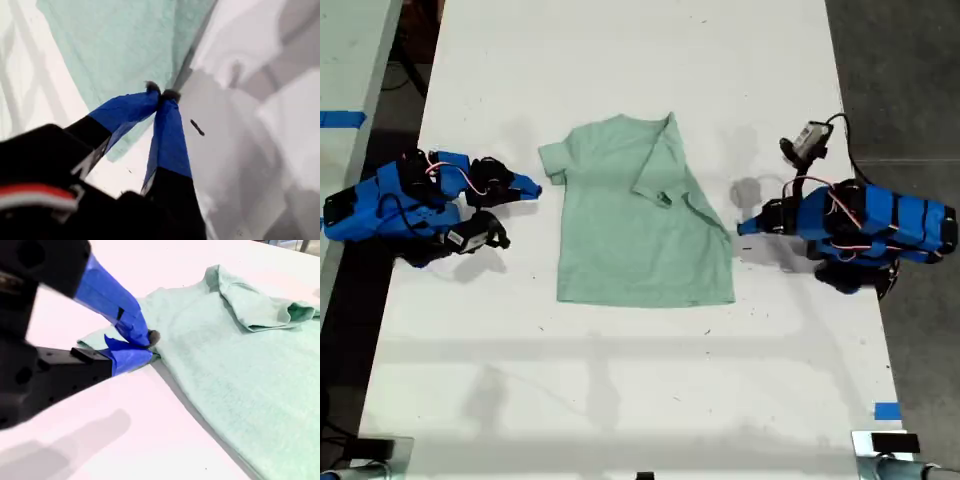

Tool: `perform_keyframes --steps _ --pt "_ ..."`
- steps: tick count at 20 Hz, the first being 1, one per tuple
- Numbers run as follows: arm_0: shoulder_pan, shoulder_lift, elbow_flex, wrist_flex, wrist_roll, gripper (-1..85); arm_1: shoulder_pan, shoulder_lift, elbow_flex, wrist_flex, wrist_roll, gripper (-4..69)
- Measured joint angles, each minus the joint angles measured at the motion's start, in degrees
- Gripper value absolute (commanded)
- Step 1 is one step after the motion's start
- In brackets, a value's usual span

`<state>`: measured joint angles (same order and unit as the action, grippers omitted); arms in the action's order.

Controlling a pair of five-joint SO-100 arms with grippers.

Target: Fold t shirt

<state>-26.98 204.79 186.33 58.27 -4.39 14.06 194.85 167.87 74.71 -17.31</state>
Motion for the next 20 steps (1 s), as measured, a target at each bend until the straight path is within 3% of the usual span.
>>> perform_keyframes --steps 5,20 --pt "-4.7 0.0 0.0 0.0 0.0 -0.1 3.9 5.1 6.4 2.8 -5.6 1.1" --pt "-4.3 0.0 0.0 -0.7 0.0 -0.3 3.5 5.4 6.5 2.9 -4.5 -1.4"
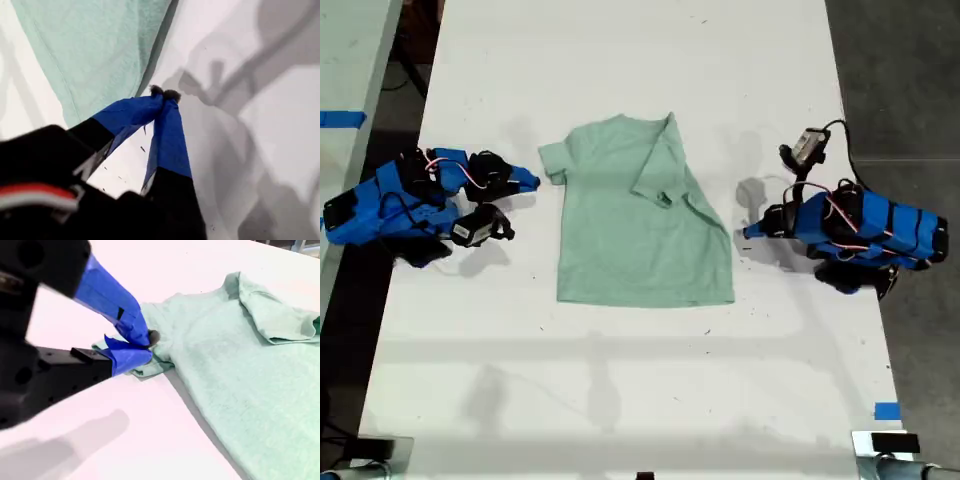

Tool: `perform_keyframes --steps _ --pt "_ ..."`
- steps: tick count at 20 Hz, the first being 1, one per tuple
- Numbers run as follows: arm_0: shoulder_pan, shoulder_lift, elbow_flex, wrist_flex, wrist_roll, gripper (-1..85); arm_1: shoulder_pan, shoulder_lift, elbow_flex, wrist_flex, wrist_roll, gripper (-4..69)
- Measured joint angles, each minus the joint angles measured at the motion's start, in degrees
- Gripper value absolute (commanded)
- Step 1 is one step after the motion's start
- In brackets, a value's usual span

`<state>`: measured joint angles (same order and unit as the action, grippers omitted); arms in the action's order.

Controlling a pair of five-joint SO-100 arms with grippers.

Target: Fold t shirt

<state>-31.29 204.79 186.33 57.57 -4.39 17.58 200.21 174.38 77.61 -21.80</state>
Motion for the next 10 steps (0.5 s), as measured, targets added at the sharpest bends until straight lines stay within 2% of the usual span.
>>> perform_keyframes --steps 10 --pt "0.0 0.0 0.0 0.4 0.0 -0.3 -2.5 0.0 0.0 0.0 1.7 -1.3"
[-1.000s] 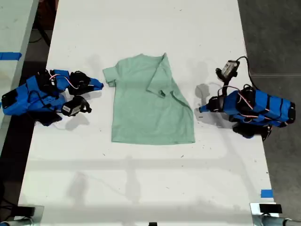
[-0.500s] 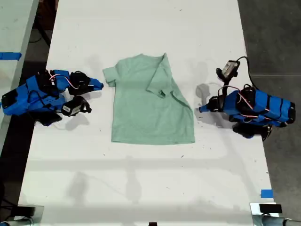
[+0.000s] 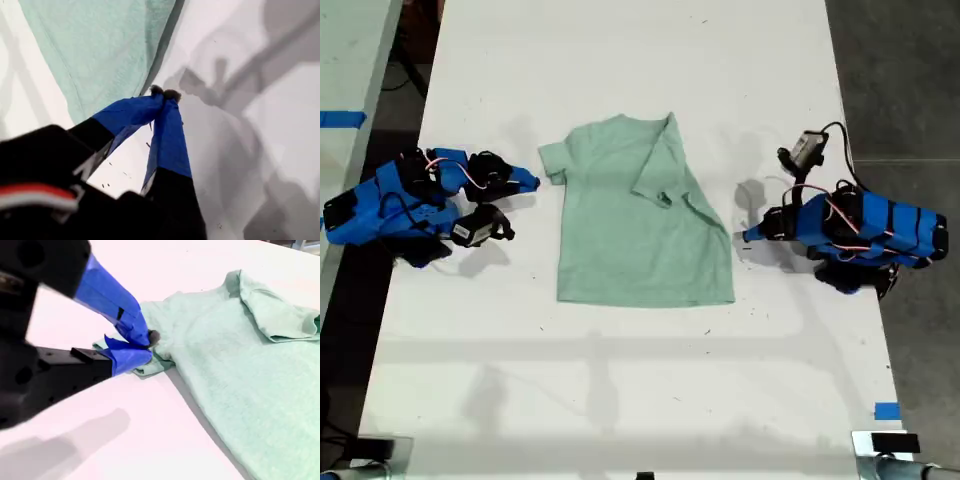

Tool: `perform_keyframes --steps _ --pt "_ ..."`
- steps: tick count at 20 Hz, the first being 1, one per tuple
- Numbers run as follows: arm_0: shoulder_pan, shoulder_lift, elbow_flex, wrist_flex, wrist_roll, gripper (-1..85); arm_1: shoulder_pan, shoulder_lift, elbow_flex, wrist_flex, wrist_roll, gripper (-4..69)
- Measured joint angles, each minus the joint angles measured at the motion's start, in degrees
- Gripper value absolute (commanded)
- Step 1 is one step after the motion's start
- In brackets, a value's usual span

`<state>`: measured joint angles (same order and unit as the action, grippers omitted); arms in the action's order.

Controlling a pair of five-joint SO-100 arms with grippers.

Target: Fold t shirt

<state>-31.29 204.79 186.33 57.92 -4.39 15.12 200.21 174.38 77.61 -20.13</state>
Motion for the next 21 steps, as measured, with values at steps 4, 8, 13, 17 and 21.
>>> perform_keyframes --steps 4,8,13,17,21 --pt "0.0 0.0 0.0 0.0 0.0 -0.3 0.4 0.0 0.0 0.0 0.0 -1.3" --pt "0.0 0.0 0.0 0.0 0.0 -0.3 0.3 0.0 0.0 0.0 0.0 -1.2" --pt "0.0 0.0 0.0 0.0 0.0 -0.3 1.1 0.0 0.0 0.0 0.0 -1.3" --pt "0.0 0.0 0.0 0.0 0.0 -0.3 1.1 0.0 0.0 0.0 0.0 -1.4" --pt "0.0 0.0 0.0 0.0 0.0 -0.3 1.1 0.0 0.0 0.0 0.0 -1.5"
